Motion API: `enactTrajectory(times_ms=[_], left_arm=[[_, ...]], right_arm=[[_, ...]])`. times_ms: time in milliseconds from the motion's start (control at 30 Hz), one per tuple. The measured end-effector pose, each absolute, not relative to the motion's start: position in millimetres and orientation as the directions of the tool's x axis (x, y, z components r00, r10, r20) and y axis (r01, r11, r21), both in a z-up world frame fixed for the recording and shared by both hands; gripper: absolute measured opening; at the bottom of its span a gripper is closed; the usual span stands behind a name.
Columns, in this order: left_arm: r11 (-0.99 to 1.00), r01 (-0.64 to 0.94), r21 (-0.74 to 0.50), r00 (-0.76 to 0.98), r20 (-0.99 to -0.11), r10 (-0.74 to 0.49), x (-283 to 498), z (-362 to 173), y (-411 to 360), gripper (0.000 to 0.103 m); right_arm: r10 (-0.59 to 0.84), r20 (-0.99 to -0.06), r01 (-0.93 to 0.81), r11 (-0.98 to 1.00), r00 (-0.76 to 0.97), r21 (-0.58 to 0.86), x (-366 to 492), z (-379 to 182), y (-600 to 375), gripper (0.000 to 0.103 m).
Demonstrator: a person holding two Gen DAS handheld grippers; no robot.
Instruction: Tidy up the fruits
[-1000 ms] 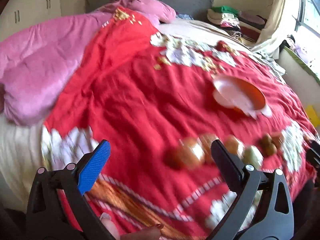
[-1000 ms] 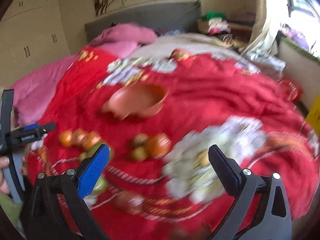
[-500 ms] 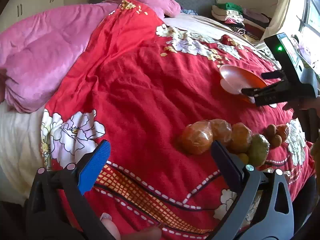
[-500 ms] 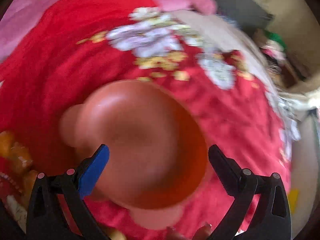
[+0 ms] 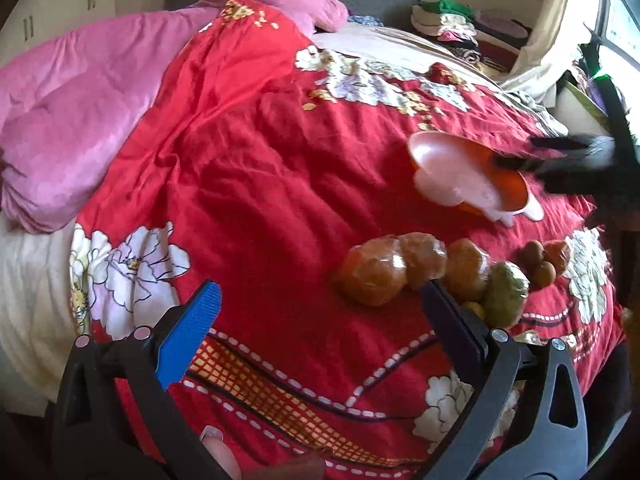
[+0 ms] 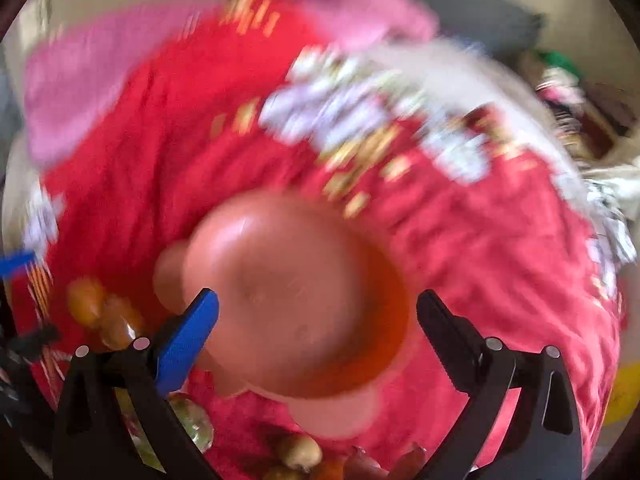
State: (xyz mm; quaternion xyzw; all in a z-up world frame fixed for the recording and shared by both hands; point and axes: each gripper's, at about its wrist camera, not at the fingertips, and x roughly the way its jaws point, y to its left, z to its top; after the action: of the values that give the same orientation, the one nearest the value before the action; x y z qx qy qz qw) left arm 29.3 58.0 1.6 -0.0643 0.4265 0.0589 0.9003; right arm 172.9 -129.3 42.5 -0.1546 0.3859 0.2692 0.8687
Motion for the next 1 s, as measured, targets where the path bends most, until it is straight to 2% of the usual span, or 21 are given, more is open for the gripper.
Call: enactTrajectory(times_ms=[100, 167, 300, 500, 1000], left_arm=[[0.991, -0.123, -0.059, 0.640, -0.767, 0.033, 28, 5, 46, 0.095], [0.994, -0.097, -0.044, 0.643, -0.765, 0.029, 27, 6, 36, 0.095], [0.998, -0.062, -0.023, 0.640, -0.768, 0.023, 21, 3, 18, 0.095], [1.000, -0.026, -0.008, 0.627, -0.779, 0.010, 5, -2, -4, 0.095], [0.998, -0.012, -0.059, 0.639, -0.768, -0.038, -10, 6, -8, 0.095]], right_arm=[[0.393, -0.643, -0.516, 0.857, 0.657, -0.003, 115, 65, -166, 0.099], [0.377, -0.616, -0.472, 0.882, 0.691, 0.010, 80, 61, -181, 0.099], [0.335, -0.667, -0.379, 0.922, 0.666, 0.084, 30, 30, -200, 0.099], [0.285, -0.695, -0.324, 0.943, 0.660, 0.079, -1, 6, -202, 0.099], [0.297, -0.672, -0.339, 0.938, 0.679, 0.072, -17, 11, -207, 0.099]])
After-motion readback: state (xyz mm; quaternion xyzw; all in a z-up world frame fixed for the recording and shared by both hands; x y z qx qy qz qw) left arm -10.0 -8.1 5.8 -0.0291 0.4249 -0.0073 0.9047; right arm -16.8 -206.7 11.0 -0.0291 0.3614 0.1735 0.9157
